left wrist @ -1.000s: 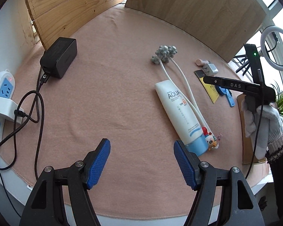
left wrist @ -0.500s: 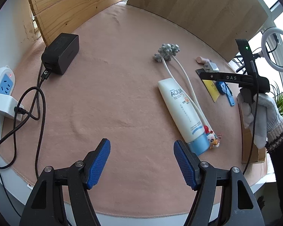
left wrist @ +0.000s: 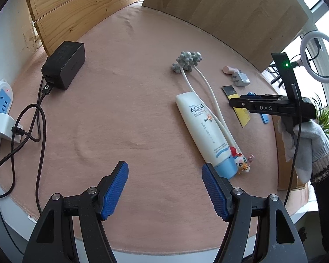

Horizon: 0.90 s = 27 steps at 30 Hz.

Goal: Organize objects
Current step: 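Lower the right tool onto the yellow card and close it, then carry the yellow card into the box and open the right tool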

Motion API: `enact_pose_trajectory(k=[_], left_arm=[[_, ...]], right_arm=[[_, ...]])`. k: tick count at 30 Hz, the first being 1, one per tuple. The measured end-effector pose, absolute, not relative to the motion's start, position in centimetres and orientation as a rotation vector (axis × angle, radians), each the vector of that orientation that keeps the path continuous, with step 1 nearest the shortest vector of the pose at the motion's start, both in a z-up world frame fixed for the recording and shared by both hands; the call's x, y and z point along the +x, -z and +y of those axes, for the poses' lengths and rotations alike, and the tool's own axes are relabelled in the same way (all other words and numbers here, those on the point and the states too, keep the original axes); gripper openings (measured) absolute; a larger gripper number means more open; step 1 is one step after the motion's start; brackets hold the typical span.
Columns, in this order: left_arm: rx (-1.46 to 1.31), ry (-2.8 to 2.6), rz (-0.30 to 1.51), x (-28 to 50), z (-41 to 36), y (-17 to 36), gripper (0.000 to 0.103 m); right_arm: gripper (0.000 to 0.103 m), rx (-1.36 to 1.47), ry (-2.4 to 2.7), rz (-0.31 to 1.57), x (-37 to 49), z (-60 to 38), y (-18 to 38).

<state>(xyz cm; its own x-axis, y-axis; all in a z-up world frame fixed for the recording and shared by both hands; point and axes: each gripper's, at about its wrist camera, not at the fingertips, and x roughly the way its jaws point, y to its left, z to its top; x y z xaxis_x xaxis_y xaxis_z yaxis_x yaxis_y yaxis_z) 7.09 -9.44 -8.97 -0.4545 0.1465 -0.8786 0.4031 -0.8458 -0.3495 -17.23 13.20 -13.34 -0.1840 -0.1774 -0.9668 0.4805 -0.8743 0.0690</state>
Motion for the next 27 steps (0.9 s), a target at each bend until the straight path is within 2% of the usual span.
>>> enact_pose_trajectory(k=[11,27], left_arm=[[1.596,2.465,0.761,5.9,-8.1,8.7,0.073],[1.664,2.556,0.708,2.4,-4.2,8.1,0.073]], right_arm=[[0.045,1.647,2.24,0.011,-14.0,16.8,11.8],[0.045,1.463,2.497,-0.196,-8.7,25.1,3.9]])
